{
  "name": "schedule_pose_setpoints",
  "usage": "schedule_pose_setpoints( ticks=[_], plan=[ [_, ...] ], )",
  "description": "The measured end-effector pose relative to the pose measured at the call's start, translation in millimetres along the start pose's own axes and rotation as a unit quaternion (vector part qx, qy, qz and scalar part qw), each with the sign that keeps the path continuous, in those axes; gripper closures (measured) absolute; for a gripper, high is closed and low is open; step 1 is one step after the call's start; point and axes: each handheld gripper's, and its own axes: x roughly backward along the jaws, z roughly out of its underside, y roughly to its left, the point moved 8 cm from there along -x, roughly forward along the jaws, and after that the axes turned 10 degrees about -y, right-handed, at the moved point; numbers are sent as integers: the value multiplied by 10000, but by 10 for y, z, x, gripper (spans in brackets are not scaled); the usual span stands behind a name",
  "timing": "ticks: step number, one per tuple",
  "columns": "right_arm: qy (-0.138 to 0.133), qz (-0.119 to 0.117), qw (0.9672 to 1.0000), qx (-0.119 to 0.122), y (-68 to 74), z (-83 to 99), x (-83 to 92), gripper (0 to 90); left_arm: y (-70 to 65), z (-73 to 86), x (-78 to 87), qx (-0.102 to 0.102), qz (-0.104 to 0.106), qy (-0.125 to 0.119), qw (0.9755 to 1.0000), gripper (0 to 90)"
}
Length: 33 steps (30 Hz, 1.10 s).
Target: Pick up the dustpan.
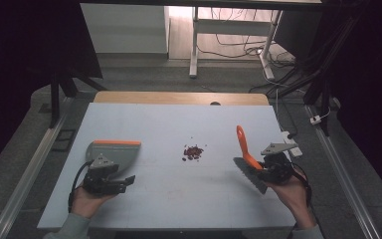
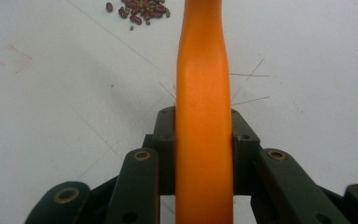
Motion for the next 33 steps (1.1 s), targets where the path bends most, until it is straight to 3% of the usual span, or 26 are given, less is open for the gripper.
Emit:
schedule_pose_setpoints(
  ticks=[22,33],
  plan=[
    [-79,49,10000,6,-10,-23,26,703,-22,-47,12,-56,32,-14,10000,216],
    [-109,53,9999,-62,-34,-30,43,703,-44,-148,72,-115,-61,-78,9999,211]
  ],
)
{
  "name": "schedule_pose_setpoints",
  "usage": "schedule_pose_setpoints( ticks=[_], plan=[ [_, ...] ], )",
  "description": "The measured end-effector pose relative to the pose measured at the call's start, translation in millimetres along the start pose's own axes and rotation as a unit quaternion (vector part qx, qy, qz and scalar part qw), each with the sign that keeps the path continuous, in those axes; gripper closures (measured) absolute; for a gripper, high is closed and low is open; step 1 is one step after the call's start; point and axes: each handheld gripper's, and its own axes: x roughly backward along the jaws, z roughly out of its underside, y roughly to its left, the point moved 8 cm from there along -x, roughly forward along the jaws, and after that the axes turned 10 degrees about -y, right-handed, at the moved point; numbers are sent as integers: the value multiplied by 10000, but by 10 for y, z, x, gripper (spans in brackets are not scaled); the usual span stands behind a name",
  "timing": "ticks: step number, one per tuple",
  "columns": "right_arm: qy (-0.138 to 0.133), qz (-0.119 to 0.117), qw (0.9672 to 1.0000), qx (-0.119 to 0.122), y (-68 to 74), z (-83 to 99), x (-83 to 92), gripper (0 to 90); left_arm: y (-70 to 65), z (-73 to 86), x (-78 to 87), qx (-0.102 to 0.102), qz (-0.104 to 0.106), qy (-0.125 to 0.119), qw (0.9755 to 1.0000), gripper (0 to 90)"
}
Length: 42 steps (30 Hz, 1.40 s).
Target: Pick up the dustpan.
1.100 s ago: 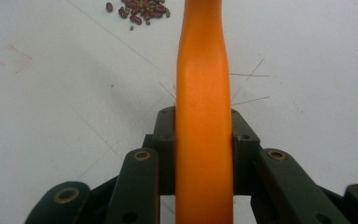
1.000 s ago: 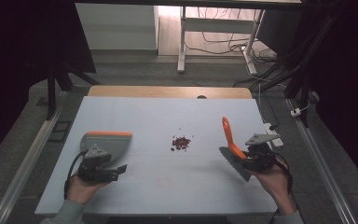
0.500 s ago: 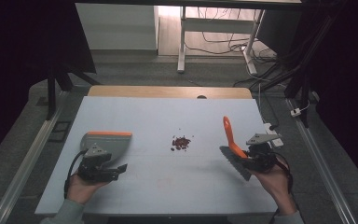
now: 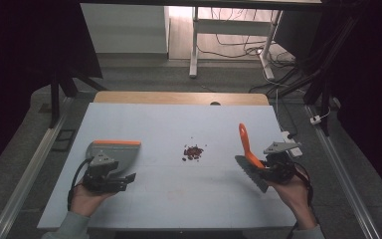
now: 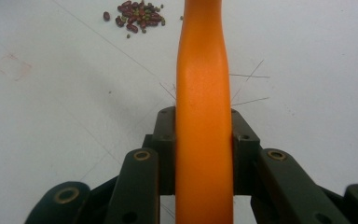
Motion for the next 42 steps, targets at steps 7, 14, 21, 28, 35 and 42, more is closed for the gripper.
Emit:
schedule_pose_setpoints(
  ticks=[7,14,21,28,35,42],
  plan=[
    [-58,-57,10000,-20,-6,-12,26,703,2,-88,17,54,-132,110,9998,204],
    [-70,-96,9999,-2,-9,-9,28,703,74,-184,75,131,-446,145,9988,204],
    [-153,-54,9999,-16,-27,-32,67,703,245,-175,217,393,-663,103,9970,196],
    [-158,53,9999,-27,-63,-28,80,703,424,-71,357,644,-838,206,9942,195],
    [-137,89,9999,13,-51,-27,66,703,535,-6,458,850,-939,333,9914,193],
    [-65,59,9999,56,-22,-11,28,703,607,133,382,1045,-999,691,9871,178]
  ],
)
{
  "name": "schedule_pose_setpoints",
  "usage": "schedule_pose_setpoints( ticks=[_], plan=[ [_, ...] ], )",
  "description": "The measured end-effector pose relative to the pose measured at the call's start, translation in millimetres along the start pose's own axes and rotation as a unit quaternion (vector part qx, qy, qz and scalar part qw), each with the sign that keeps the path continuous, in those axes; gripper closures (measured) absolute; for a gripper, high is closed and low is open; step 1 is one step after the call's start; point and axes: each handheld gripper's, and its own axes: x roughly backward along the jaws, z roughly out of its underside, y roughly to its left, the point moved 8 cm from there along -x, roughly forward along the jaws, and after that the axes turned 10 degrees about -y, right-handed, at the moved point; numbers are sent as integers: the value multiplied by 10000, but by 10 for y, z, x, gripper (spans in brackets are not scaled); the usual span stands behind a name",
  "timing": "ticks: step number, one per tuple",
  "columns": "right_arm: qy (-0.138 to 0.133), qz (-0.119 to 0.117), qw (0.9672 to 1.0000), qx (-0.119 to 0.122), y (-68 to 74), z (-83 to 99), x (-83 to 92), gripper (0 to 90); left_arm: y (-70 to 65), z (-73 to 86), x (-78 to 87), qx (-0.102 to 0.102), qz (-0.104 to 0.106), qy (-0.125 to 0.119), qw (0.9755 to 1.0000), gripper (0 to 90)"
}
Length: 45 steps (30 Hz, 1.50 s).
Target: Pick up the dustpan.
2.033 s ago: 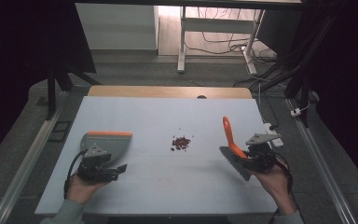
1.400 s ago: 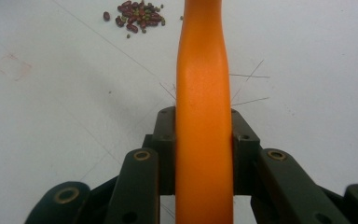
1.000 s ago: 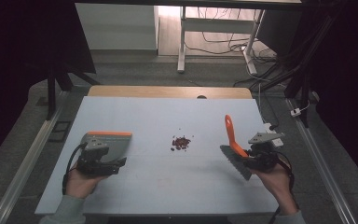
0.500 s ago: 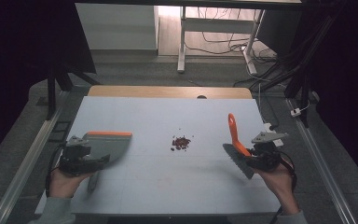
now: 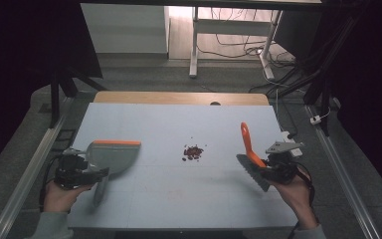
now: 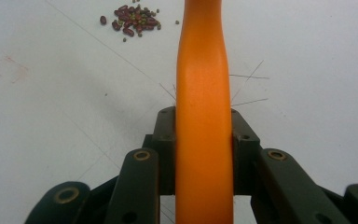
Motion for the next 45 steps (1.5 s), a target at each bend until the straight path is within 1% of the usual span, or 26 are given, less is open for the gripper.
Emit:
schedule_pose_setpoints(
  ticks=[3,5,7,9,10,15,20,23,25,29,31,34,35,39,41,42,43,44,45],
  plan=[
    [70,-11,10000,-20,24,32,-39,703,-15,57,-42,69,11,102,9999,175],
    [103,-24,9999,1,34,45,-61,703,-39,102,-78,82,68,220,9997,172],
    [111,-30,9999,8,37,47,-66,703,-48,136,-115,93,70,332,9994,169],
    [130,-55,9999,18,52,51,-78,703,-36,172,-146,98,10,452,9989,159],
    [134,-54,9999,31,53,52,-80,703,-8,210,-181,125,-85,544,9984,159],
    [142,-52,9999,19,52,57,-82,703,6,263,-230,190,-73,647,9977,161],
    [148,-49,9999,33,57,59,-91,703,-12,301,-305,228,-48,756,9969,151],
    [153,-55,9999,35,57,59,-94,703,-11,323,-347,291,-33,815,9962,147],
    [150,-56,9999,36,60,58,-95,703,-6,331,-374,330,-31,818,9961,146],
    [152,-53,9999,50,64,57,-95,703,-13,350,-442,313,-71,851,9959,149],
    [153,-51,9999,52,64,57,-93,703,-10,349,-451,287,-99,831,9961,165],
    [158,-58,9998,39,62,59,-92,703,-7,352,-469,314,-120,803,9962,184],
    [170,-52,9998,45,58,63,-94,703,-7,351,-475,341,-127,777,9963,214],
    [173,-39,9998,53,55,59,-88,703,-3,344,-487,391,-144,720,9965,257],
    [159,-30,9999,57,52,53,-83,703,-3,346,-495,391,-102,727,9965,295],
    [155,-28,9999,65,52,51,-81,703,-4,347,-499,401,-86,727,9965,332],
    [155,-28,9999,65,52,51,-81,703,-7,345,-504,430,-73,698,9966,332],
    [155,-29,9999,67,53,47,-77,703,-6,342,-506,452,-63,676,9967,366],
    [155,-29,9999,67,53,47,-77,703,-2,338,-509,484,-62,645,9967,366]
  ],
)
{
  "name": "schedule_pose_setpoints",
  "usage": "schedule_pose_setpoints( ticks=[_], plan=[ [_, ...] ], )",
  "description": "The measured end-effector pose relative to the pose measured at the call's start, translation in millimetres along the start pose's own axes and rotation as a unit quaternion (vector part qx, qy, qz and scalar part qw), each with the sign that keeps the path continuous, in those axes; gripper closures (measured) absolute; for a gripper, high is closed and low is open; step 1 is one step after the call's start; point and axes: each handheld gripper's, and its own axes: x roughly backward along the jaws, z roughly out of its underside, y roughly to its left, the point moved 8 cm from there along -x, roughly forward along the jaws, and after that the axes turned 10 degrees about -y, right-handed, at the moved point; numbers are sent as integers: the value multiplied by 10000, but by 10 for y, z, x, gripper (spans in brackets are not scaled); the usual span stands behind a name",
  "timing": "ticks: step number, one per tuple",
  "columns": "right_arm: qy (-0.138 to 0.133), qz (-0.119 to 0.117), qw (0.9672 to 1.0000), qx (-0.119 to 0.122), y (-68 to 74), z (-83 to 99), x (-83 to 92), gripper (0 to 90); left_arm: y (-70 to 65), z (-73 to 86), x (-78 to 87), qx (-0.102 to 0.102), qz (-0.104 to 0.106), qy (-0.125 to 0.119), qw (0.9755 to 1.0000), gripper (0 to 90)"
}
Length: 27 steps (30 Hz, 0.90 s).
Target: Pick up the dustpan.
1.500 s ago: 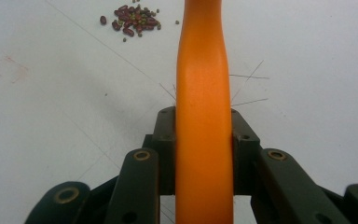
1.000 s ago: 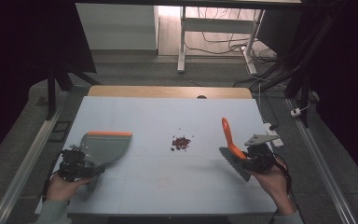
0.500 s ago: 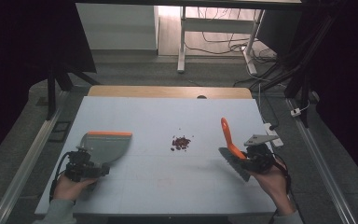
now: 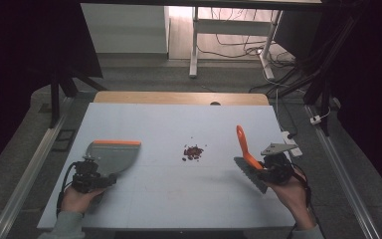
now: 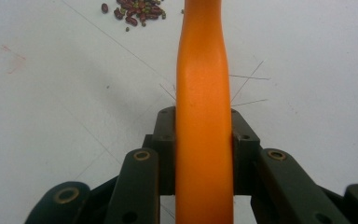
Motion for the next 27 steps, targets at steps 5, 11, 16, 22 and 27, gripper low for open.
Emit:
schedule_pose_setpoints(
  ticks=[5,11,16,22,27],
  plan=[
    [-7,17,10000,12,1,-7,16,703,5,-9,-26,69,10,-66,10000,438],
    [11,14,10000,-11,-1,1,11,703,32,-20,-16,226,127,-162,9995,593],
    [8,28,10000,-1,-2,-1,15,703,49,-27,-14,245,138,-209,9994,610],
    [-27,17,10000,-17,1,-16,17,703,72,-39,-4,171,251,-377,9988,614],
    [-43,6,10000,-10,1,-20,19,703,92,-46,4,62,320,-531,9981,615]
  ],
)
